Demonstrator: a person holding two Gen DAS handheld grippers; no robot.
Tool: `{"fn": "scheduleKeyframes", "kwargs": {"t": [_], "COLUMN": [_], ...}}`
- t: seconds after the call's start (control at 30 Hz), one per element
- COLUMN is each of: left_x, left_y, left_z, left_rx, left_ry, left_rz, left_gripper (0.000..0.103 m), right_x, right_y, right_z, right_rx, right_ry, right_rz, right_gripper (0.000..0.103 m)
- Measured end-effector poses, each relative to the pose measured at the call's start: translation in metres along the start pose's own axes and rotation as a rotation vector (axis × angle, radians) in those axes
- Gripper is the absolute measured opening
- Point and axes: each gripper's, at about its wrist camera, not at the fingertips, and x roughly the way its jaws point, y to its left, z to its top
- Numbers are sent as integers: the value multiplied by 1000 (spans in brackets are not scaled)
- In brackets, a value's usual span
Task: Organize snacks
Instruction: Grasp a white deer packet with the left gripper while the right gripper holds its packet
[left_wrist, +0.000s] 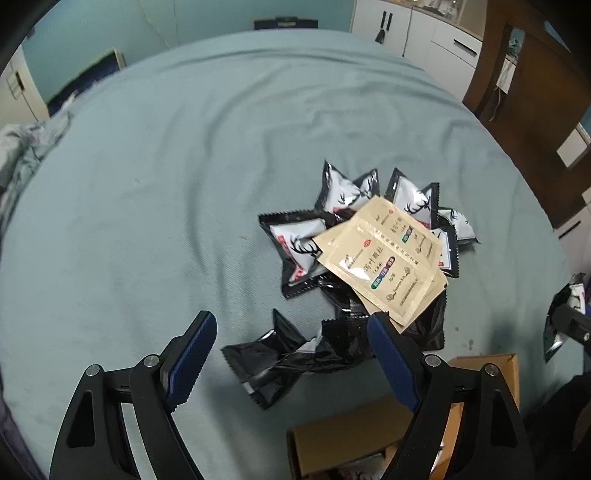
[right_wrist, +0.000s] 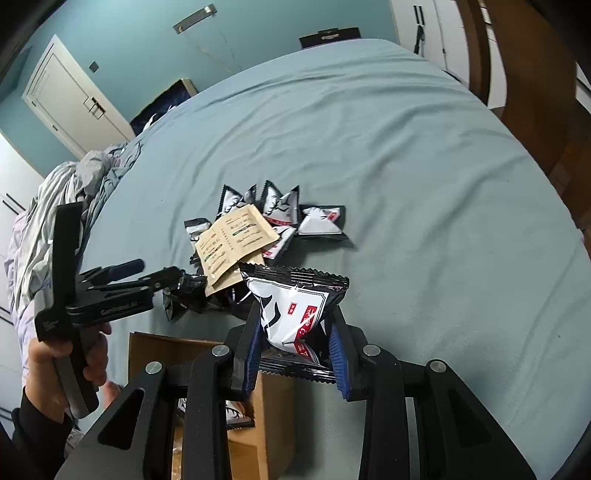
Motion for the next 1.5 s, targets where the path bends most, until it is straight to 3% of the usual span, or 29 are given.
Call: {"fn": "scheduleKeyframes", "kwargs": {"t": [0.4,0.47,0.53,0.57,0.6,0.67,0.7,0.83,1.07,1.33,1.37,1.4,1.43,1.5], "left_x": [38,41,43,42,41,37,34,17,-28,-31,-28,-26,-23,-22], "left_y": [-14,-16,-18,-18,-19,-21,-22,-19,-13,1,3,3,5,9], "left_z": [8,7,5,6,5,5,5,4,-6,-26,-28,-29,-30,-32], "left_rx": [27,26,19,11,1,-6,-1,-40,-80,-94,-95,-97,-101,-117], "left_ry": [127,140,155,157,158,147,129,76,-38,-17,-8,-2,3,-5], "left_rz": [-58,-66,-108,-132,-158,-160,-137,-144,-129,-78,-64,-57,-51,-49], "left_gripper": [84,74,47,40,24,16,2,1,1,4,9,26,54,81], "right_x": [26,28,27,27,27,26,26,23,12,-5,-7,-8,-8,-9], "right_y": [-2,0,2,4,5,9,9,10,4,6,6,6,6,6], "right_z": [6,6,5,5,5,2,1,-3,-5,-12,-13,-14,-14,-15], "right_rx": [-2,-3,-8,-13,-20,-30,-33,-29,1,3,1,-1,-2,-5], "right_ry": [61,61,54,49,44,32,27,12,-7,-32,-34,-35,-36,-35], "right_rz": [-25,-30,-31,-35,-40,-54,-59,-63,-69,-62,-59,-57,-54,-50], "right_gripper": [31,31,31,31,31,31,31,31,31,31,31,31,31,31]}}
